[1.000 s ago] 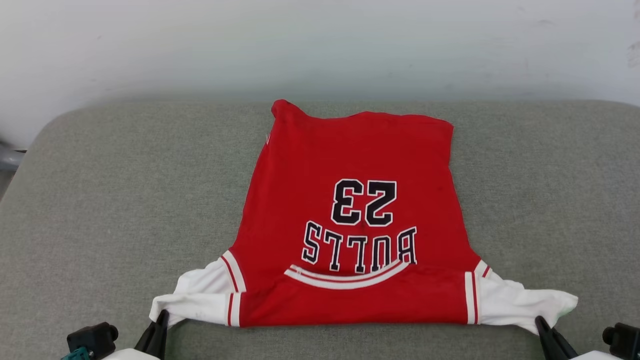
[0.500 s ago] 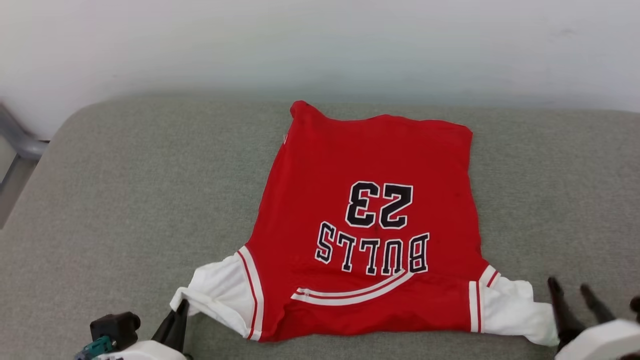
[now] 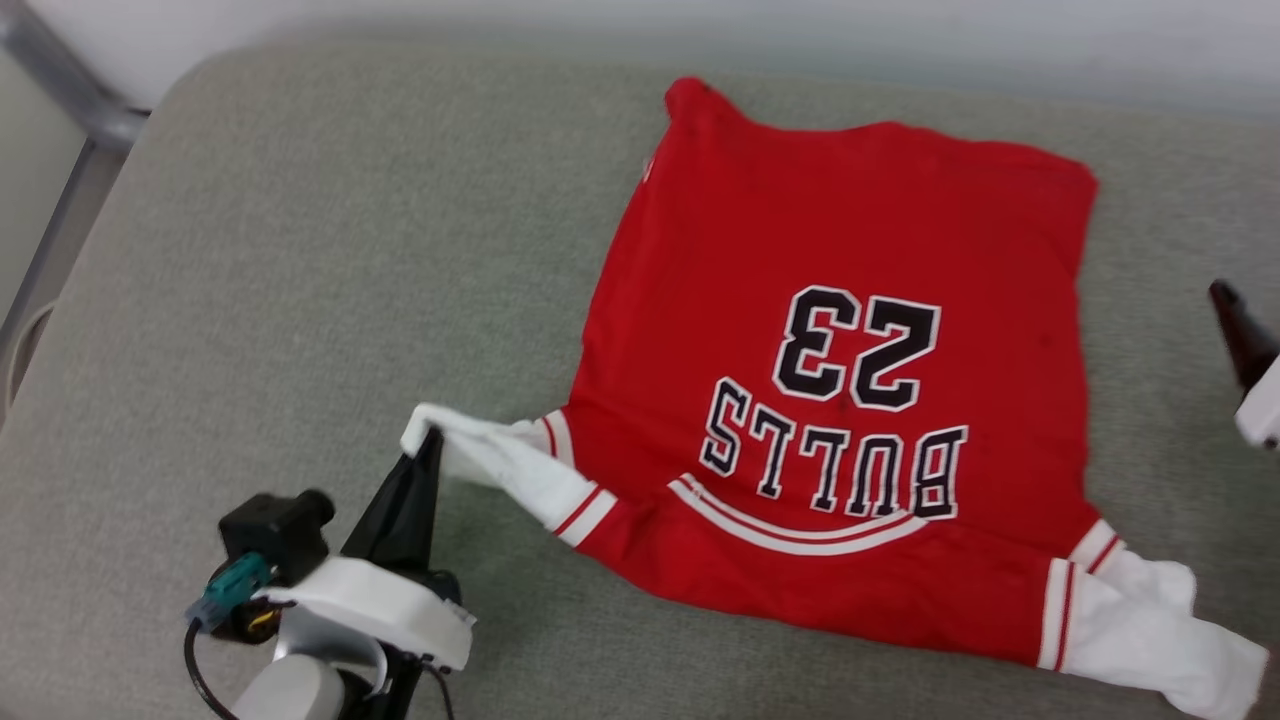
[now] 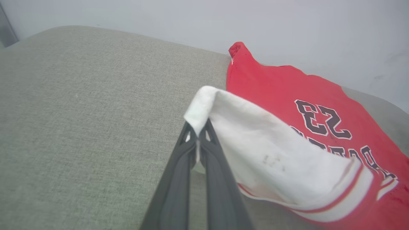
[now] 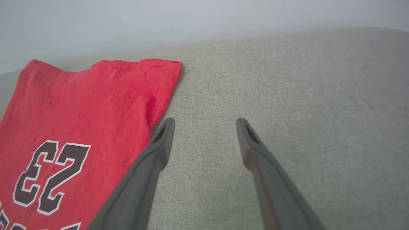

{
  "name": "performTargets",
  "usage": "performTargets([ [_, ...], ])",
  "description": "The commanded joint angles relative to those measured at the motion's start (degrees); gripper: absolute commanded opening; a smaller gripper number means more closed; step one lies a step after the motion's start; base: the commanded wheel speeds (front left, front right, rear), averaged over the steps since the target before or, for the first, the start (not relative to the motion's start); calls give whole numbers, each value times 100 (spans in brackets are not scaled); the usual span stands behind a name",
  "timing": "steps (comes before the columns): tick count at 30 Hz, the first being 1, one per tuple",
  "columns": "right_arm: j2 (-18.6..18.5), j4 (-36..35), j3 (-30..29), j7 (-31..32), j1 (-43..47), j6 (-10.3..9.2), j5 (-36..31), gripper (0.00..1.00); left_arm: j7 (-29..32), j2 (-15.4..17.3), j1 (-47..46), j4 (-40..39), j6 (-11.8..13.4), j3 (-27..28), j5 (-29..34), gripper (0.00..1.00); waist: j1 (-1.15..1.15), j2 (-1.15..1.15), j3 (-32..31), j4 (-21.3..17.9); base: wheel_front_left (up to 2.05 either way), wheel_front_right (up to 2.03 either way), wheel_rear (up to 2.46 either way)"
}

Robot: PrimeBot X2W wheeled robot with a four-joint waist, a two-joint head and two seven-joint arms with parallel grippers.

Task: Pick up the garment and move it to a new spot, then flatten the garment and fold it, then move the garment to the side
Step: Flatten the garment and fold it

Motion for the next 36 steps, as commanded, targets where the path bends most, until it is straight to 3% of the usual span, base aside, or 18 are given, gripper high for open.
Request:
performTargets([
  [1, -29, 25, 15, 33, -84, -4, -21, 100, -26, -4, -87, -36, 7, -6, 27, 0, -1, 0, 306, 291, 0, 0, 0],
  [5, -378, 409, 124, 903, -1039, -4, -105, 100, -71, -139, -360, -404, -51, -134, 208, 0, -1, 0, 719, 635, 0, 0, 0],
  [13, -719, 673, 274, 1723, -2140, -4, -425, 100, -135, -336, -736, -973, -102, -244, 433, 0, -1, 0, 1383, 1114, 0, 0, 0],
  [20, -820, 829, 312, 2047, -2526, -4, -767, 100, -162, -494, -902, -1139, -202, -325, 535, 0, -1, 0, 1760, 1328, 0, 0, 0],
  [26, -619, 1452, 343, 3202, -2023, -4, -881, 100, -180, -597, -883, -1010, -276, -286, 543, 0, -1, 0, 1817, 1374, 0, 0, 0],
  [27, -613, 1511, 293, 3342, -1956, -4, -901, 37, -183, -613, -882, -995, -290, -272, 544, 0, -1, 0, 1810, 1381, 0, 0, 0],
  [28, -605, 1520, 249, 3409, -1914, -4, -917, 0, -185, -629, -883, -976, -304, -265, 549, 0, -1, 0, 1800, 1389, 0, 0, 0],
  [32, -567, 1305, 40, 3331, -1967, -5, -919, 0, -189, -648, -831, -898, -319, -203, 544, 0, -1, 0, 1700, 1356, 0, 0, 0],
  [36, -766, 988, -73, 3178, -2027, -6, -899, 0, -194, -641, -715, -780, -309, -151, 555, 0, -1, 0, 1459, 1241, 0, 0, 0],
])
